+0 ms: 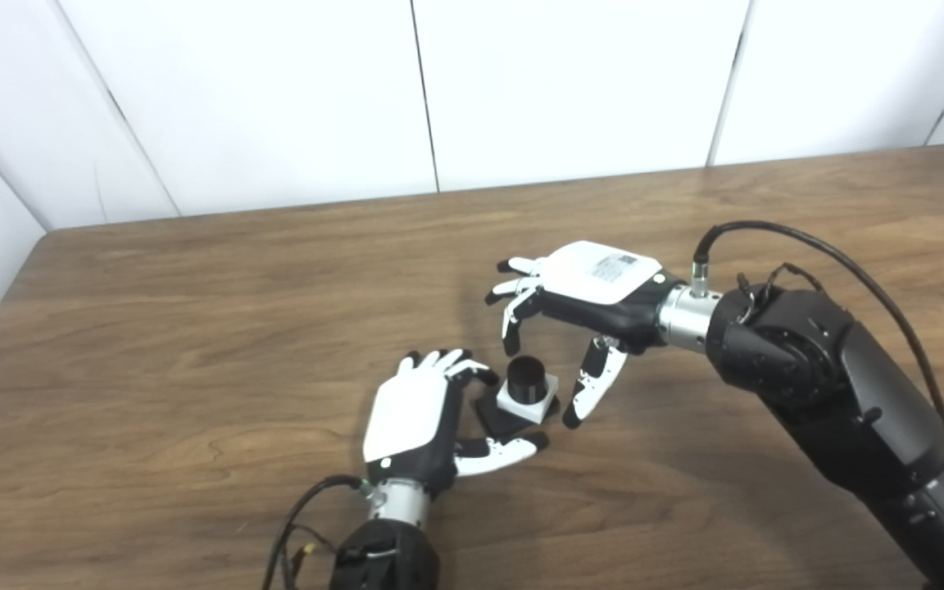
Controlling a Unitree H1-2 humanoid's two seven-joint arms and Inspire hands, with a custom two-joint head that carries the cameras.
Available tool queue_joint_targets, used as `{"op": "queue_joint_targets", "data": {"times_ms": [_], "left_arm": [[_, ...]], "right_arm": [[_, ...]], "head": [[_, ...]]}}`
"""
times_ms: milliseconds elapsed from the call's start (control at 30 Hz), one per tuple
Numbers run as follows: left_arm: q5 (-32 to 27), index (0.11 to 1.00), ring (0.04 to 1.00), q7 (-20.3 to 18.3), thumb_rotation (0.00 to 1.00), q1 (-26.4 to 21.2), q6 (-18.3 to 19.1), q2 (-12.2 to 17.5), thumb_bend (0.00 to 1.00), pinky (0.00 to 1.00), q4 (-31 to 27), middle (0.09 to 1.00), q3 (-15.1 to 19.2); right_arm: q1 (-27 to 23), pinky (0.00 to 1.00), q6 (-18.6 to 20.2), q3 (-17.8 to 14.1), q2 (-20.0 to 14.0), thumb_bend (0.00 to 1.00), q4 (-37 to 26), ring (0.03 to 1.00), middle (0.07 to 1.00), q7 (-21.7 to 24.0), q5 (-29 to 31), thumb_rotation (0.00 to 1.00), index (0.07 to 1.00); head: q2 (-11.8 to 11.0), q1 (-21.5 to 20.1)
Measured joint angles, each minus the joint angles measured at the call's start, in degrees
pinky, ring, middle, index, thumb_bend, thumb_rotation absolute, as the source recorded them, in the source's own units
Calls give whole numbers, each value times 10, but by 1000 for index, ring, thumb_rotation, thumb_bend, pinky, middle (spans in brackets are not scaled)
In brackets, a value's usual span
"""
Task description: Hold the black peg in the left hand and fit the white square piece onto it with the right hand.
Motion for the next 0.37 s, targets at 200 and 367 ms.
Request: {"op": "queue_joint_targets", "data": {"times_ms": [200,367], "left_arm": [[-16,943,976,-5,601,8,0,23,975,1000,-16,941,32],[-36,995,985,-12,600,10,-2,28,981,1000,-36,971,46]], "right_arm": [[0,959,24,-9,-6,1000,0,1000,930,8,-1,255,760],[0,952,47,-18,-12,1000,-1,1000,945,14,-1,262,815]], "head": [[-4,-3],[-6,-4]]}}
